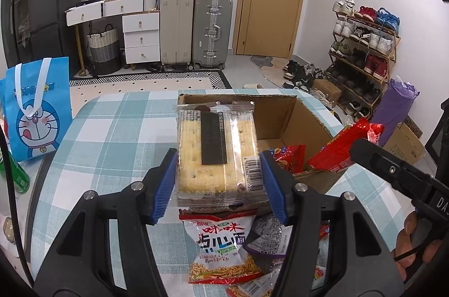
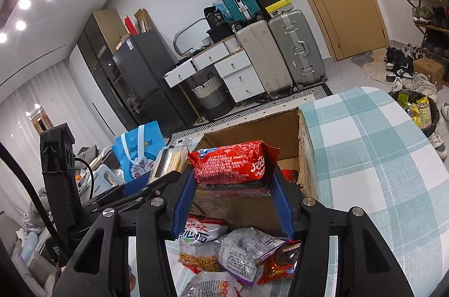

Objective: Organize snacks
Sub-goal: 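Open left gripper into the box while right gripper releases the red packet, then withdraw both open grippers from the box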

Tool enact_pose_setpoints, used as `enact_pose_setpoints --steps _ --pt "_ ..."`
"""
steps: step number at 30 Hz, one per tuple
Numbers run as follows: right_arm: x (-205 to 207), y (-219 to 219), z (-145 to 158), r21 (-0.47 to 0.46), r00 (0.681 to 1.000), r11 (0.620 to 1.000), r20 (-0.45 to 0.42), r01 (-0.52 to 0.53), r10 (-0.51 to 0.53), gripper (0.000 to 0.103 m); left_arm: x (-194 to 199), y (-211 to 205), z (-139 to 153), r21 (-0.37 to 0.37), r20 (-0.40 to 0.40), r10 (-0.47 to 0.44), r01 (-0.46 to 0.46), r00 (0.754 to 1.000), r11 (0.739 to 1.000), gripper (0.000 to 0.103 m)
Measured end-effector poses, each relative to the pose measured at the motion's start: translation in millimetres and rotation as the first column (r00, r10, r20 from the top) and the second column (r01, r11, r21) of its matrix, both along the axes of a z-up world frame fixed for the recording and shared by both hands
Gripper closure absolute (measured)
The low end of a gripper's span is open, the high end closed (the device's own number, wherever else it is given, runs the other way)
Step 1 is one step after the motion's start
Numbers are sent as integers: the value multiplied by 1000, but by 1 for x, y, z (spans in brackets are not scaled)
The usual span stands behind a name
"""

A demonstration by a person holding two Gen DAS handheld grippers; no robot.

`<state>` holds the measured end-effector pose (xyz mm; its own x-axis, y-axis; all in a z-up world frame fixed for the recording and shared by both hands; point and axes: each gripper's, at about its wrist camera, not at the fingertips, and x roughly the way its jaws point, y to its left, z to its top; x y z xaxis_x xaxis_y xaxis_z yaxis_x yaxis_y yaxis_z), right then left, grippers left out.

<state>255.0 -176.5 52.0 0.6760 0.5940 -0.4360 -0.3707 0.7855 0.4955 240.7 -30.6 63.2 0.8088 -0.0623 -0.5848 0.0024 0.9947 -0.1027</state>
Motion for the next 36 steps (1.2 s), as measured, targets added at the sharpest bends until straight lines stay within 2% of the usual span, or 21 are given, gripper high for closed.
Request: enact_pose_setpoints --steps 11,15,16,17,18,19,21,23,24,26,29,36 --pt "19 17 -9 -23 999 1000 -41 -19 18 49 33 -1 -24 14 -55 -12 13 998 1000 47" --pt "11 18 -5 -52 1000 998 -5 -20 20 47 33 1 -28 12 -66 -18 19 998 1000 47" --pt "8 16 -4 -52 1000 998 2 -19 20 43 30 1 -27 13 -64 -21 22 998 1000 47" --pt "6 15 -3 -49 1000 999 9 -18 18 34 28 2 -27 10 -64 -29 30 998 1000 46" --pt "3 12 -1 -47 1000 999 15 -15 16 30 24 2 -26 6 -67 -37 38 997 999 42" --pt "0 10 1 -50 1000 999 19 -9 10 26 20 2 -25 6 -69 -40 40 997 999 32" --pt "-5 6 4 -56 1000 998 24 2 -1 20 11 4 -21 7 -57 -29 29 998 1000 20" --pt "-11 0 6 -51 1000 999 26 13 -12 8 -1 6 -17 1 -40 -28 28 999 1000 19" --pt "-15 -4 7 -44 1000 999 25 18 -17 5 -6 6 -15 -3 -43 -29 28 999 1000 15" --pt "-23 -10 7 -40 1000 999 16 23 -22 1 -16 8 -13 -12 -52 -20 19 998 1000 1" --pt "-34 -15 3 -72 1000 997 -19 0 -2 1 -37 13 -12 -17 -44 -4 3 999 1000 1" --pt "-74 -22 -8 -158 998 986 -46 -47 40 1 -85 17 -17 -11 -81 -11 10 997 1000 1"
